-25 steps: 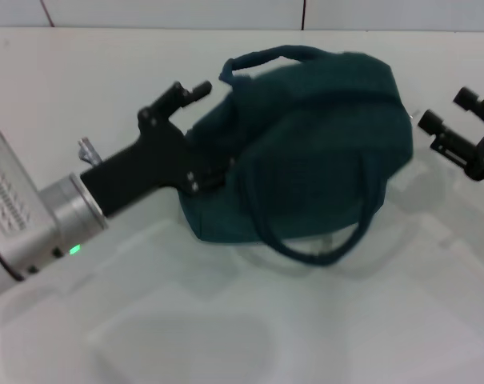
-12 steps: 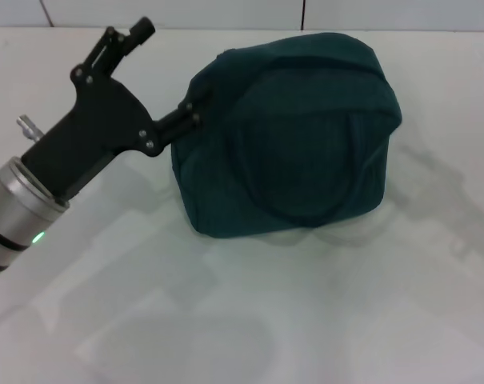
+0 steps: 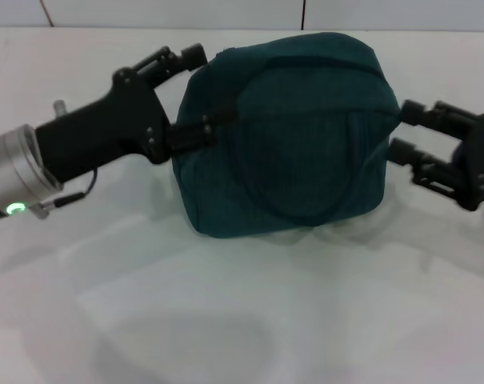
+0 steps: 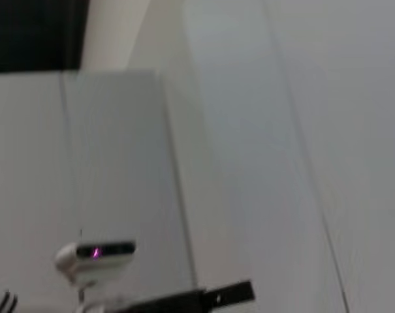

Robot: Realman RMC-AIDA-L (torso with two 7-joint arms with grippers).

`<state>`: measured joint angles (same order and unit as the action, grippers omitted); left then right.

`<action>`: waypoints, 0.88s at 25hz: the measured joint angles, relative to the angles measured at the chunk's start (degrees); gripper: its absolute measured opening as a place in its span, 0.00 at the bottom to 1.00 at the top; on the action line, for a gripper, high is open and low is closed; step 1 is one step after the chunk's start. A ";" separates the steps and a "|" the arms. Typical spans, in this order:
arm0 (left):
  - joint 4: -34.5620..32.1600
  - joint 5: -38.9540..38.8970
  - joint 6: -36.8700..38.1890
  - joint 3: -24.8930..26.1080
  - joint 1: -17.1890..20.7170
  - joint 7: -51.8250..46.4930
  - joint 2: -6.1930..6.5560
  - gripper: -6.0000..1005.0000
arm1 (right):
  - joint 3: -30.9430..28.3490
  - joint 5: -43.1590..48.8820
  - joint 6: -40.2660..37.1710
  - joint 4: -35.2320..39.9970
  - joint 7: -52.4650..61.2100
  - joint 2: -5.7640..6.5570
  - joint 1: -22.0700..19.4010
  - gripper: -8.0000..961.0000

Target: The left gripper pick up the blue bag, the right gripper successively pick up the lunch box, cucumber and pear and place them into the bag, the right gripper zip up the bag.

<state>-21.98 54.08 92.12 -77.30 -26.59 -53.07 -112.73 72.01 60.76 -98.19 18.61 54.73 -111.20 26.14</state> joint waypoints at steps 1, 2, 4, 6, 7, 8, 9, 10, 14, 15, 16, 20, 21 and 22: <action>-0.09 0.78 -0.21 0.01 0.06 -0.65 -0.16 0.88 | -0.02 0.62 0.95 0.13 0.00 -0.27 0.39 0.60; -0.25 1.69 -0.31 0.00 0.16 -0.68 -0.33 0.88 | 0.00 0.94 2.13 0.49 -0.06 -0.64 0.51 0.60; -0.56 3.92 -0.34 0.06 0.34 -0.63 -0.57 0.88 | 0.01 1.26 3.58 1.24 -0.33 -1.14 0.31 0.60; -0.62 4.99 -0.23 0.06 0.35 -0.80 -0.64 0.88 | -0.12 1.64 5.28 1.74 -0.72 -1.57 0.10 0.60; -0.63 5.23 -0.13 0.06 0.34 -0.83 -0.69 0.88 | -0.14 1.74 5.80 1.86 -0.82 -1.70 0.10 0.60; -0.64 5.35 -0.09 0.06 0.34 -0.78 -0.77 0.88 | -0.10 2.04 6.23 2.00 -0.81 -1.85 0.11 0.60; -0.64 5.45 -0.07 0.06 0.33 -0.63 -0.83 0.88 | -0.05 2.36 6.40 2.08 -0.77 -1.94 0.13 0.60; -0.65 5.53 -0.07 0.05 0.32 -0.45 -0.86 0.88 | 0.01 2.75 6.28 2.10 -0.71 -2.03 0.13 0.60; -0.68 5.65 -0.17 0.05 0.29 1.03 -0.91 0.88 | -0.02 3.74 5.33 2.37 -0.93 -2.62 -0.05 0.60; -0.68 5.64 -0.24 0.05 0.29 1.31 -0.94 0.88 | -0.03 3.77 5.23 2.59 -1.01 -2.69 -0.16 0.60; -0.69 5.61 -0.29 0.06 0.30 1.47 -1.02 0.88 | -0.01 3.89 5.04 3.18 -1.01 -2.75 -0.42 0.61; -0.74 5.43 -0.16 0.11 0.73 2.99 -2.03 0.88 | -0.10 4.09 4.80 5.39 -1.20 -3.23 -1.38 0.61; -0.87 5.39 -0.01 0.15 0.88 3.33 -2.25 0.88 | -0.17 4.11 4.81 5.72 -1.34 -3.38 -1.49 0.61; -0.93 5.35 0.12 0.34 0.96 3.68 -2.51 0.88 | -0.25 4.11 4.80 5.97 -1.53 -3.47 -1.60 0.61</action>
<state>-22.91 59.43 92.24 -76.97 -25.63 -49.38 -115.24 71.76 64.87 -93.39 24.59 53.21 -114.67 24.54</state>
